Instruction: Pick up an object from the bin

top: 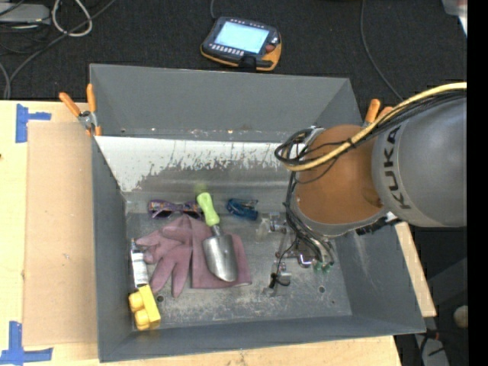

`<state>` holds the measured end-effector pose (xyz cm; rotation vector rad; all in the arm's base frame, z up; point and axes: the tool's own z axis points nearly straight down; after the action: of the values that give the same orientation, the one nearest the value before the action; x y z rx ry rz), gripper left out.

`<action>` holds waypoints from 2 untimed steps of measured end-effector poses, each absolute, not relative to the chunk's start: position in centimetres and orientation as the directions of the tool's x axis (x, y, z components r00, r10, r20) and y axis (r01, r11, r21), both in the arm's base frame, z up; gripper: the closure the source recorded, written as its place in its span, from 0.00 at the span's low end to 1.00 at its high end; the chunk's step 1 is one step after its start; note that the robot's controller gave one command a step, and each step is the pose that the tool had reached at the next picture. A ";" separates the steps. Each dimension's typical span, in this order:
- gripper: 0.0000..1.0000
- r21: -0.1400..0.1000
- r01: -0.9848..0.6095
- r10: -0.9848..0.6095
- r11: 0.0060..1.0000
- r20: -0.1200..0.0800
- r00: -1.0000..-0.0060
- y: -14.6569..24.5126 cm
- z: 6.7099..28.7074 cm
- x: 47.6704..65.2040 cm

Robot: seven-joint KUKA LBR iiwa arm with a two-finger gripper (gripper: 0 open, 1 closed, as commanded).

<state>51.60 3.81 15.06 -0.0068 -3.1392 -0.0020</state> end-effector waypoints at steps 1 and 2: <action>0.00 0.001 0.004 0.004 1.000 0.002 -1.000 3.8 15.1 51.6; 0.00 0.003 0.019 0.019 1.000 0.002 -1.000 13.6 12.2 53.3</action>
Offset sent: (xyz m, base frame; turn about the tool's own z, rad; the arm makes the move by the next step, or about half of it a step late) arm 0.0168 0.0952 -0.0269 0.0182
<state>53.28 13.63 12.22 -0.0299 -3.1398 -0.0054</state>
